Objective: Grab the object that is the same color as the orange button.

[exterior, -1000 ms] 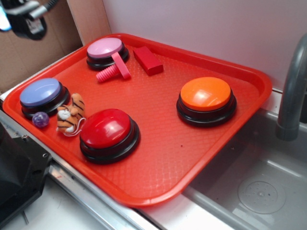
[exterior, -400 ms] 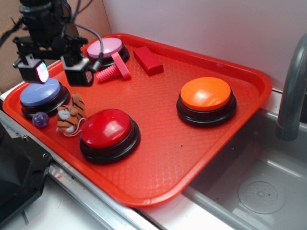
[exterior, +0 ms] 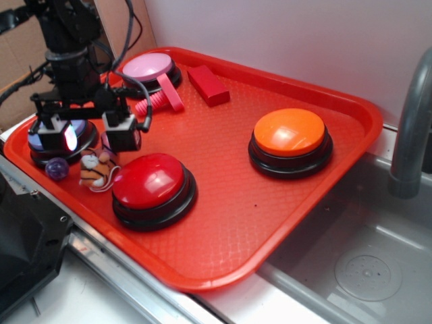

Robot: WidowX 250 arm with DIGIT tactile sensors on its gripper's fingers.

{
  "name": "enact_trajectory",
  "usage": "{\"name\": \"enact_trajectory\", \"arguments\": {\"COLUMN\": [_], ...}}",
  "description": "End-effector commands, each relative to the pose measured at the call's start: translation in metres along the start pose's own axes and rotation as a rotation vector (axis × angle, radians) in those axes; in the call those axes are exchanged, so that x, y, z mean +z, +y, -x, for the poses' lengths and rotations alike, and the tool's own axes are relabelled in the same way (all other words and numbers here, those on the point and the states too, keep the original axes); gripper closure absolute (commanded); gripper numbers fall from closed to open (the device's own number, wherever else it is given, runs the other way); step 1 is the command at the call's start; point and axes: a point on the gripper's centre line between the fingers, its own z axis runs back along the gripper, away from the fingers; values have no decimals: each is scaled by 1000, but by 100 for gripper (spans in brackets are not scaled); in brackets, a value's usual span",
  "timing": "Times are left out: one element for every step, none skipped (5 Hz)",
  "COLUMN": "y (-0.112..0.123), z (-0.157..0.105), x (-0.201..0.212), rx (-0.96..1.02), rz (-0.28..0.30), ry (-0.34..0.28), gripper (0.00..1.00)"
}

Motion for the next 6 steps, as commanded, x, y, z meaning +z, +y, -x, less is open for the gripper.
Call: {"name": "enact_trajectory", "arguments": {"y": [2,4,2,1,-1,-9], "z": [-1,-1,-2,-4,-7,-12], "x": [-19,-17,-19,-14,-3,25], "rx": [57,70,45,23,-5,-144], "rz": [25,51,54,64,75,83], "ry": [7,12,16,4,-17,-61], "gripper": [69,100,100,100,100,100]}}
